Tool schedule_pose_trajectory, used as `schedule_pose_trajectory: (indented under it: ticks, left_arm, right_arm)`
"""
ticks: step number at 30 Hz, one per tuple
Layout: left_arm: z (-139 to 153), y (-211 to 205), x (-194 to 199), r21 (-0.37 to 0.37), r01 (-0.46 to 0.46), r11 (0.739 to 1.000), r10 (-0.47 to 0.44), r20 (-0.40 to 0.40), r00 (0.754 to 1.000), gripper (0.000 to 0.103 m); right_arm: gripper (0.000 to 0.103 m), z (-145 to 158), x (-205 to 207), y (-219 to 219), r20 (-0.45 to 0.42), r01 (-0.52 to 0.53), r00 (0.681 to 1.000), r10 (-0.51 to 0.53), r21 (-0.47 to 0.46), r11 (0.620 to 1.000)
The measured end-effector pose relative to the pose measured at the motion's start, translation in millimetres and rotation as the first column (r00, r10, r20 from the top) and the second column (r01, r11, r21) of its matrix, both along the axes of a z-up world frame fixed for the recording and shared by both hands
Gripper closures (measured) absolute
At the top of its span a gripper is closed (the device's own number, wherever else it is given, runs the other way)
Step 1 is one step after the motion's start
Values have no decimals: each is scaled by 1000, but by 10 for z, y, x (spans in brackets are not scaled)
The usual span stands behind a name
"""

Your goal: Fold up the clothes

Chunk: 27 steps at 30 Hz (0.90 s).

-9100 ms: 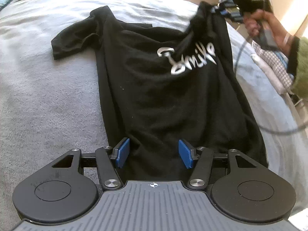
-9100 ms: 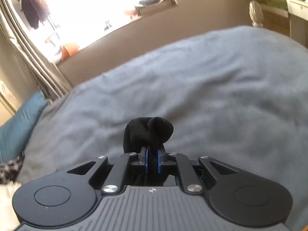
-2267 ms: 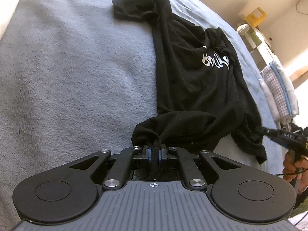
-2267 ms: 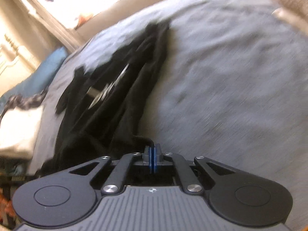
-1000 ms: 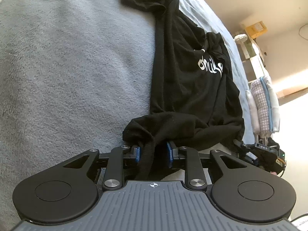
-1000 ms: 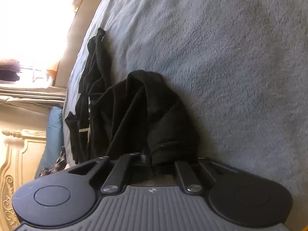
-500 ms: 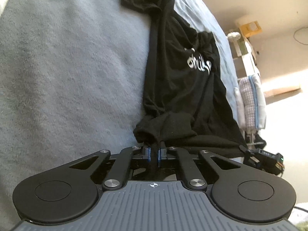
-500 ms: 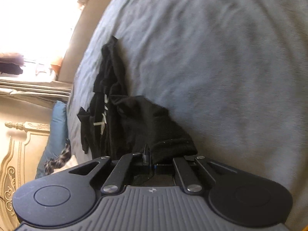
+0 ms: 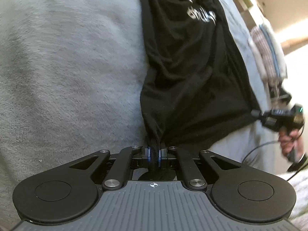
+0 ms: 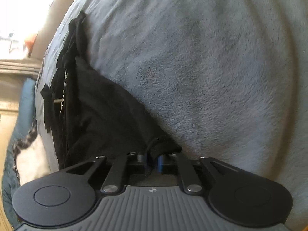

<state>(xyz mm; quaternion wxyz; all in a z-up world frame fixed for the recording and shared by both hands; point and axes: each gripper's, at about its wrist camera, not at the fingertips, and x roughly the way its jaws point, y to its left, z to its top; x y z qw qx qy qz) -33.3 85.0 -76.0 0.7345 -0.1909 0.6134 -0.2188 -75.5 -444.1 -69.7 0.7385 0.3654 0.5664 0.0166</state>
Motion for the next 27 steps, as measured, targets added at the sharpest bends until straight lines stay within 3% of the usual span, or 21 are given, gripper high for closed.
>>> schedule_pose_trajectory:
  ticks: [3,5,8,11,13,14,17,19,22,24,27]
  left_arm:
    - [-6,-39,-18,9,20,1000,-20,12,1000,97]
    - [-11,-64,-29,15,34,999,-34,19,999,95]
    - [-62,-13,-9,-42,6,999,-6,-12,1000,82]
    - [-84,-11,-1,-58,-9,998,8,-19,1000,81]
    - [-73,-35,-29,-46,-2,999,2,-1,1000,81]
    - [-67,-48,-46,-39,2,999,-2,9,1000,81]
    - [-70,-51,-112,-30,-10,1000,11,24,1000,81]
    - [-94,-14,-135,-51,-37,998,37,14,999,81]
    - [-143,60,-151,-99,-78,992,77,-11,997,81]
    - [-173,81,-171,-120,-86,989,84,-19,996,81]
    - [-222,85,-190,-144,-82,986,80,-23,997,81]
  right_arm:
    - [80,201,-30,1,24,-69,997,72,-103,992]
    - [80,499,-62,45,87,-138,982,166,-263,955]
    - [80,945,9,258,197,-214,928,315,-411,886]
    - [75,1221,315,712,314,-313,835,451,-403,860]
    - [64,1360,577,1082,381,-388,756,533,-395,833]
    - [62,1388,774,1338,402,-434,713,575,-391,812]
    - [60,1365,1323,2000,421,-547,624,659,-367,753]
    - [58,1264,1685,2421,399,-613,578,712,-363,702]
    - [58,1039,2233,3086,305,-666,546,780,-407,625]
    - [58,887,2453,3481,248,-687,489,836,-482,544]
    - [57,710,2624,3912,212,-695,369,905,-584,420]
